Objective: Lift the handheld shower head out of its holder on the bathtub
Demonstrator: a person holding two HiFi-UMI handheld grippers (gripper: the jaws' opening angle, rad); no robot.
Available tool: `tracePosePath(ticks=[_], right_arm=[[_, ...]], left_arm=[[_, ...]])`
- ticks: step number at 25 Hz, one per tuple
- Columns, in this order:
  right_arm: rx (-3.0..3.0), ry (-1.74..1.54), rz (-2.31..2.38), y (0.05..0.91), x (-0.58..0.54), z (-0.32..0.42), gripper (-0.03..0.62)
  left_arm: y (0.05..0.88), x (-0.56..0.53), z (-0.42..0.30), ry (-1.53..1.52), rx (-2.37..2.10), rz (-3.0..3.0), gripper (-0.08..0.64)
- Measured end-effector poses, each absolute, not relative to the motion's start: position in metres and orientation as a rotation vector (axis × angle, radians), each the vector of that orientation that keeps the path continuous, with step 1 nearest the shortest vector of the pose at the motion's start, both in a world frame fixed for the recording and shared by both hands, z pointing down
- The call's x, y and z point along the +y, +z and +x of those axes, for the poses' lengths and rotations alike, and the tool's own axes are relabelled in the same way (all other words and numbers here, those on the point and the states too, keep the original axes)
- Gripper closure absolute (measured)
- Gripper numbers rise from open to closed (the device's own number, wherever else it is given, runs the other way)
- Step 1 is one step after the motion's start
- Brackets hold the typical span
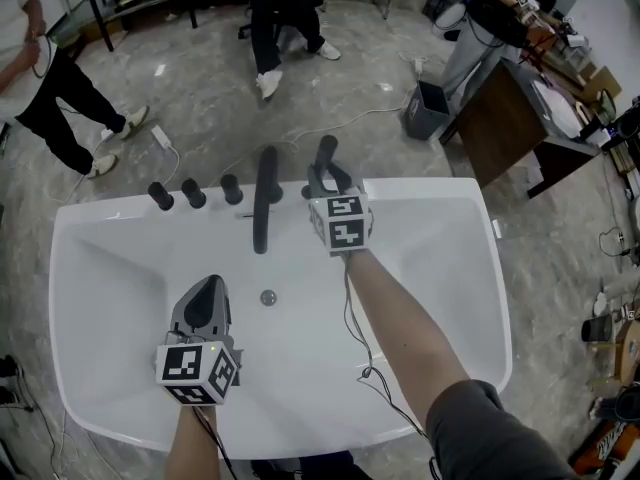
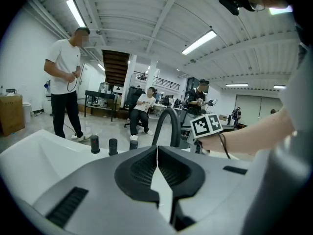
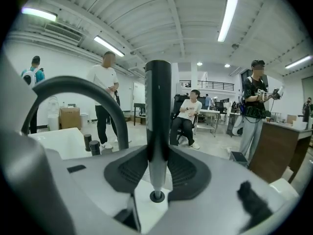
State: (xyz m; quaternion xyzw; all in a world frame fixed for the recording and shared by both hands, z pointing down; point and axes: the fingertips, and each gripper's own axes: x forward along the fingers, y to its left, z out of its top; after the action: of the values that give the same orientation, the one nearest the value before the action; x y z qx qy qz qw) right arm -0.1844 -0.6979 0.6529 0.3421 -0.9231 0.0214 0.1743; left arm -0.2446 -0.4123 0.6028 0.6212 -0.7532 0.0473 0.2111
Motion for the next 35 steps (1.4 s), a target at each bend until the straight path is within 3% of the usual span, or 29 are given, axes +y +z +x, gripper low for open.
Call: tracePosePath(ticks=[20,35], right_arm=[[-2.805,-0.022,1.032,0.478,-0.576,-0.092,0.46],[-2.882,-0.129,1.066,0.4,-0.389,0.004,0.46]], left_arm=[[0.513,-0.337,-0.2,0.053,-2.083,1.771,0.545],[0.457,-0.24,-0.144,0.017,-2.021,1.91,0.543]])
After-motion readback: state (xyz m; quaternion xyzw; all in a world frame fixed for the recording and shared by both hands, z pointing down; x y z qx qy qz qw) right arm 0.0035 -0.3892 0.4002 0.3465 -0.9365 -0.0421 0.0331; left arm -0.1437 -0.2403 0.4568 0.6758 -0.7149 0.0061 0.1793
